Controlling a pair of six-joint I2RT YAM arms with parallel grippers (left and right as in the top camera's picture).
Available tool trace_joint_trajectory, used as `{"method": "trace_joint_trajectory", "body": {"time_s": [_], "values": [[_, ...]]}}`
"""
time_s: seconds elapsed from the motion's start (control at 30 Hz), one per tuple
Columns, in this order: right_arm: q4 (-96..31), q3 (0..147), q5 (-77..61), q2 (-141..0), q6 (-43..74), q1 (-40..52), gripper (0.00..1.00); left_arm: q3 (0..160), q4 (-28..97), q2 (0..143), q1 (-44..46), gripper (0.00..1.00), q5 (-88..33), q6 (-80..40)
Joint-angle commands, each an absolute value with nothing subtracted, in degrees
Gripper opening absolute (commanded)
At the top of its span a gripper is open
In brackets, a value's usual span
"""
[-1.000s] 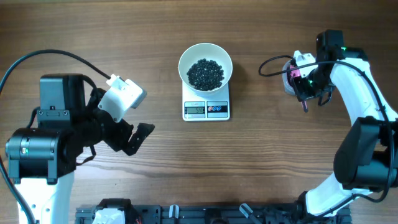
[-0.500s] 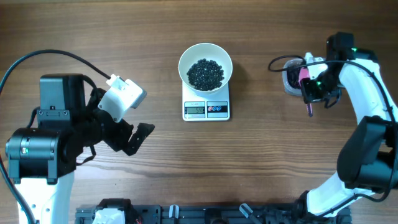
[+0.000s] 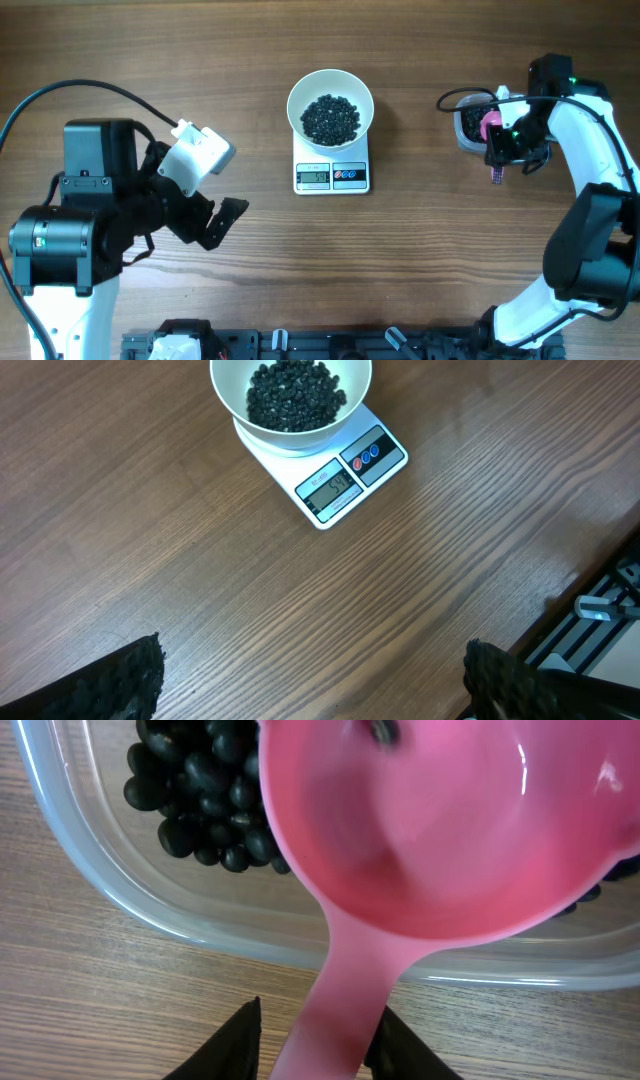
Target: Scoop item into bowl and weigh 150g on scale
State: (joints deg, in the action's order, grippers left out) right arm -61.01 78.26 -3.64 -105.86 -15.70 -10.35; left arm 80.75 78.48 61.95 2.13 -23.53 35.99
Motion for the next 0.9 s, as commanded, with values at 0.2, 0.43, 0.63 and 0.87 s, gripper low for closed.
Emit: {"method": "trace_joint_trajectory", "body": {"time_s": [0.2, 0.43, 0.63, 0.87], "values": [[-67.48, 88.33, -5.52, -106.80, -10.90, -10.83, 0.71, 81.56, 78.52, 61.78, 1.74, 1.00, -24.40, 37.08], [-74.24, 94.11, -16.36, -99.92, -0.08, -13.15, 0.97, 81.56, 78.52, 61.78, 1.74, 1.00, -24.40, 37.08], [-74.13, 94.06, -17.89, -85.89, 16.32, -17.34, 1.00, 81.56, 78.52, 61.78, 1.74, 1.00, -24.40, 37.08], [-74.26, 91.90, -11.64, -70.54, 32.71, -18.06, 1.00, 81.56, 78.52, 61.78, 1.74, 1.00, -24.40, 37.08]]}}
